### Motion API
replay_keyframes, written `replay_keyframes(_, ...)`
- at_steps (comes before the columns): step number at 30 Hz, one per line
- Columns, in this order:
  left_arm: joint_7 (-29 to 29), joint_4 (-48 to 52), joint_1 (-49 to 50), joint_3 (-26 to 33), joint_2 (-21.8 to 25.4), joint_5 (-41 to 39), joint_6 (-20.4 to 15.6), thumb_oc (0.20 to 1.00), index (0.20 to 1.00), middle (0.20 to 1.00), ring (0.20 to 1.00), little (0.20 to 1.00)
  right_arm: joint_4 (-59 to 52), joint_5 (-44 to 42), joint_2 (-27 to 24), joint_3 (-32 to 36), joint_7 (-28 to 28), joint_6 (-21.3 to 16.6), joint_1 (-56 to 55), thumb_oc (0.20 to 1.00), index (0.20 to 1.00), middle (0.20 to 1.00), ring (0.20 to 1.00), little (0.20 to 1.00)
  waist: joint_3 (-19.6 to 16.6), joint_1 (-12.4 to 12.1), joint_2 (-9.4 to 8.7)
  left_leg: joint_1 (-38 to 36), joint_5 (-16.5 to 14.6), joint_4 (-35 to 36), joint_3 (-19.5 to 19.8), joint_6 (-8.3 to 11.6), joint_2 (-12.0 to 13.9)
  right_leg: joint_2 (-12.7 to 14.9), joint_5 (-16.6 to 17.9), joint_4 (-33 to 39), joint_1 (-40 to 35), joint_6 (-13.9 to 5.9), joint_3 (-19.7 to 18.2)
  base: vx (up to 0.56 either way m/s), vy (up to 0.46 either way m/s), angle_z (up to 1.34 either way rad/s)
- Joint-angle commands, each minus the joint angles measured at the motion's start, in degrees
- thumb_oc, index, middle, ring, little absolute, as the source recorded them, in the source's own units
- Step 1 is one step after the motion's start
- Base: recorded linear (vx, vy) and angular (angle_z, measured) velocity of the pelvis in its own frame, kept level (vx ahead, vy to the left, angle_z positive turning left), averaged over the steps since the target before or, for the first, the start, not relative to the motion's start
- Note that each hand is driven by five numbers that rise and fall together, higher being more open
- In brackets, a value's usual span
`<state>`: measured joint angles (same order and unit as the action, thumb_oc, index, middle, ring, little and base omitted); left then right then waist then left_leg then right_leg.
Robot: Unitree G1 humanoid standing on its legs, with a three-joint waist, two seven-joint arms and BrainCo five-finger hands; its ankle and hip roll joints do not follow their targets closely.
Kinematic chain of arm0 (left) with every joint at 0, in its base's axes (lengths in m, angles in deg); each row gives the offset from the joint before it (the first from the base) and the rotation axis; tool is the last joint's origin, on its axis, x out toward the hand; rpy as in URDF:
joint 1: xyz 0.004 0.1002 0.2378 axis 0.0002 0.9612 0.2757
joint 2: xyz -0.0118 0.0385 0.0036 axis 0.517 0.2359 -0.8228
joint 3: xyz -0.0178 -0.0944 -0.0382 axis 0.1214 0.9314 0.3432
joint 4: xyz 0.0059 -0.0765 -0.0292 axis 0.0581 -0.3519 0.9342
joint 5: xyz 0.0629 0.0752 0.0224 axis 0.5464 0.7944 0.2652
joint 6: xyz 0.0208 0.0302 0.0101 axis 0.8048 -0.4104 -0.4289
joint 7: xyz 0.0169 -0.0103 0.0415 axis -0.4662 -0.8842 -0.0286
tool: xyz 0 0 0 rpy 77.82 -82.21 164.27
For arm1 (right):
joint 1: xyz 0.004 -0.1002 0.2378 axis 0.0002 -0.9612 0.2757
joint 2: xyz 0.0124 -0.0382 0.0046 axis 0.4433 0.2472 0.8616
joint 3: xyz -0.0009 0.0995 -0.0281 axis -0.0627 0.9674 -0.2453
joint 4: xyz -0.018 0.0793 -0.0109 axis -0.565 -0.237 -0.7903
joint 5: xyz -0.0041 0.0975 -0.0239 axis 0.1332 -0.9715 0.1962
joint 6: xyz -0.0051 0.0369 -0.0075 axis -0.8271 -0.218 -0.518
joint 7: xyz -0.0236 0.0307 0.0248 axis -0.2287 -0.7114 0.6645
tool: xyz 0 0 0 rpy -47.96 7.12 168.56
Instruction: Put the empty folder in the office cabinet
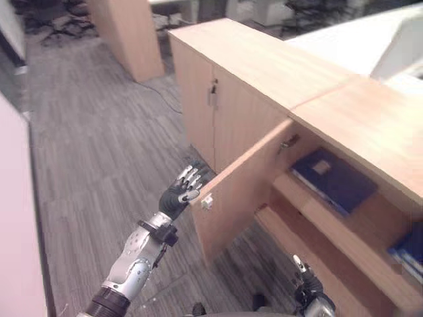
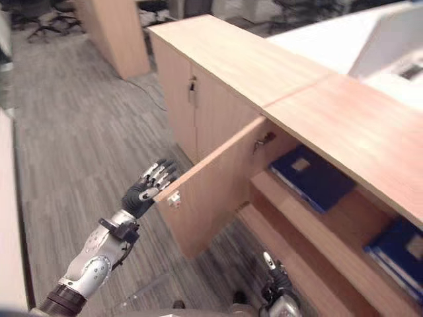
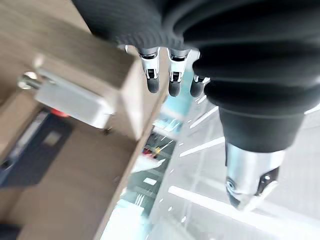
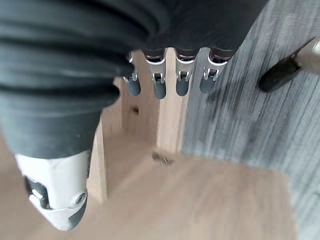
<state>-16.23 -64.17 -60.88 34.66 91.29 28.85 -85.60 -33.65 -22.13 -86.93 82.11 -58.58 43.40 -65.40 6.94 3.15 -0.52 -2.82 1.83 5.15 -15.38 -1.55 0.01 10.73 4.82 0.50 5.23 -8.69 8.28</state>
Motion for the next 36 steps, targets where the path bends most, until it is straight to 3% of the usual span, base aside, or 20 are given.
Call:
replay_keyframes(1, -0.17, 1.65, -1.28, -0.67, -2.33, 0.50, -0.84, 1.000, 1.000, 1.000, 1.000, 1.000, -4.19, -2.41, -1.28, -0.35, -1.01, -3.40, 2.18, 1.000, 1.000, 1.000, 1.000, 1.000, 1.46, -0.75, 1.02, -0.48, -3.57, -1.28, -1.58, 3.22, 3.64, 6.44, -1.04, -8.90, -1.00, -3.97, 11.82, -0.18, -0.013, -1.19)
replay_keyframes(4, -0.46, 2.18, 0.17, 1.47, -2.06, 0.60, -0.73, 1.000, 1.000, 1.000, 1.000, 1.000, -5.35, -2.66, -1.25, -0.55, -1.23, -3.75, 2.12, 1.000, 1.000, 1.000, 1.000, 1.000, 1.17, -1.54, 0.73, -0.20, -3.48, -2.95, -5.26, 3.14, 4.68, 7.71, -3.21, -11.96, -3.55, -3.21, 14.92, -0.11, -0.047, -0.85)
replay_keyframes(8, -0.39, 2.28, 1.66, 2.66, -2.97, 0.28, -0.13, 1.000, 1.000, 1.000, 1.000, 1.000, -6.06, -3.95, -1.23, 0.41, -1.42, -4.11, 1.94, 1.000, 1.000, 1.000, 1.000, 1.000, -0.17, -2.75, -0.24, 0.58, -2.92, -3.88, -8.33, 3.39, 4.49, 7.49, -3.35, -8.46, -7.66, -3.79, 16.32, -0.04, -0.073, -0.49)
replay_keyframes(10, -0.77, 1.08, 2.36, 2.78, -4.61, -0.34, 0.21, 1.000, 1.000, 1.000, 1.000, 1.000, -7.36, -5.77, -1.47, 1.08, -1.48, -4.25, 0.51, 1.000, 1.000, 1.000, 1.000, 1.000, -0.68, -2.18, 0.14, 0.30, -2.39, -4.27, -8.42, 4.06, 4.83, 5.91, -4.31, -5.40, -8.53, -3.40, 14.90, 0.06, -0.182, -0.75)
replay_keyframes(12, -1.56, -2.33, 3.04, 1.64, -6.60, 0.26, 0.54, 1.000, 1.000, 1.000, 1.000, 1.000, -9.58, -4.36, -3.59, 0.29, -2.01, -4.00, -0.22, 1.000, 1.000, 1.000, 1.000, 1.000, 0.00, 0.45, 1.57, -0.87, -0.79, -3.11, -9.39, 5.39, 6.07, 2.89, -4.68, -0.63, -9.70, -2.57, 13.13, 0.01, -0.195, -0.26)
replay_keyframes(17, -1.81, -3.89, 3.13, 0.65, -7.08, 2.01, 0.77, 1.000, 1.000, 1.000, 1.000, 1.000, -9.41, -3.90, -4.98, 0.49, -2.44, -4.06, -0.06, 1.000, 1.000, 1.000, 1.000, 1.000, 0.67, 1.57, 2.44, -1.58, 0.03, -2.75, -10.40, 6.13, 7.06, 1.45, -4.91, 0.91, -10.05, -2.04, 11.65, -0.01, -0.070, -0.33)
replay_keyframes(22, -1.53, -5.38, 2.74, -2.16, -8.42, 3.32, 1.84, 1.000, 1.000, 1.000, 1.000, 1.000, -9.45, -3.42, -6.33, -0.11, -2.72, -3.83, -0.70, 1.000, 1.000, 1.000, 1.000, 1.000, 1.02, 4.66, 4.05, -3.28, 1.12, -3.92, -13.03, 7.71, 9.74, -1.24, -5.75, 2.44, -10.93, -0.67, 8.39, 0.00, -0.090, -0.31)
replay_keyframes(28, -2.09, -6.64, 1.95, -2.87, -9.33, 3.47, 1.84, 1.000, 1.000, 1.000, 1.000, 1.000, -8.99, -3.52, -6.09, -0.88, -2.50, -3.81, -1.37, 1.000, 1.000, 1.000, 1.000, 1.000, 1.08, 6.35, 4.14, -3.30, 2.12, -6.57, -15.13, 9.16, 12.63, -3.13, -6.50, 3.26, -11.24, 0.37, 6.15, -0.01, -0.105, -0.22)
replay_keyframes(32, -3.16, -7.68, 1.36, -2.32, -10.01, 2.74, 1.42, 1.000, 1.000, 1.000, 1.000, 1.000, -8.77, -3.61, -6.22, -1.78, -2.42, -3.75, -1.28, 1.000, 1.000, 1.000, 1.000, 1.000, 1.39, 7.00, 3.44, -2.33, 2.65, -9.07, -12.89, 10.27, 14.44, -4.31, -7.38, 2.90, -10.81, 1.45, 3.52, -0.01, -0.093, -0.35)
replay_keyframes(33, -3.66, -7.87, 1.15, -2.00, -9.84, 2.84, 1.04, 1.000, 1.000, 1.000, 1.000, 1.000, -8.54, -3.42, -6.32, -2.16, -2.38, -3.74, -0.96, 1.000, 1.000, 1.000, 1.000, 1.000, 1.52, 6.60, 3.25, -1.40, 3.28, -10.72, -10.50, 10.31, 14.46, -4.80, -7.35, 2.85, -10.31, 1.71, 2.18, 0.01, -0.045, -0.49)
replay_keyframes(34, -4.84, -8.31, 0.93, -1.21, -9.47, 3.56, 0.25, 1.000, 1.000, 1.000, 1.000, 1.000, -8.56, -3.35, -6.60, -2.74, -2.58, -3.98, -0.46, 1.000, 1.000, 1.000, 1.000, 1.000, 1.96, 4.85, 2.42, 0.86, 2.45, -12.26, -0.95, 9.18, 11.66, -4.87, -7.33, 2.85, -9.90, 1.92, -0.43, 0.01, -0.044, -0.67)
replay_keyframes(35, -4.84, -8.32, 0.93, -1.20, -9.47, 3.56, 0.25, 1.000, 1.000, 1.000, 1.000, 1.000, -8.56, -3.35, -6.60, -2.74, -2.58, -3.98, -0.46, 1.000, 1.000, 1.000, 1.000, 1.000, 1.88, 4.86, 2.43, 0.96, 2.47, -12.26, -0.94, 9.18, 11.65, -4.86, -7.33, 2.83, -9.80, 1.92, -0.42, 0.06, -0.047, -1.06)
replay_keyframes(36, -5.83, -9.15, 0.75, -0.45, -9.33, 4.61, -0.23, 1.000, 1.000, 1.000, 1.000, 1.000, -8.78, -3.41, -6.51, -3.03, -2.67, -3.97, -0.27, 1.000, 1.000, 1.000, 1.000, 1.000, 1.94, 3.39, 1.56, 2.06, -0.23, -11.45, 5.46, 8.06, 9.11, -4.60, -7.47, 2.61, -9.76, 1.84, -2.52, 0.16, -0.037, -1.22)
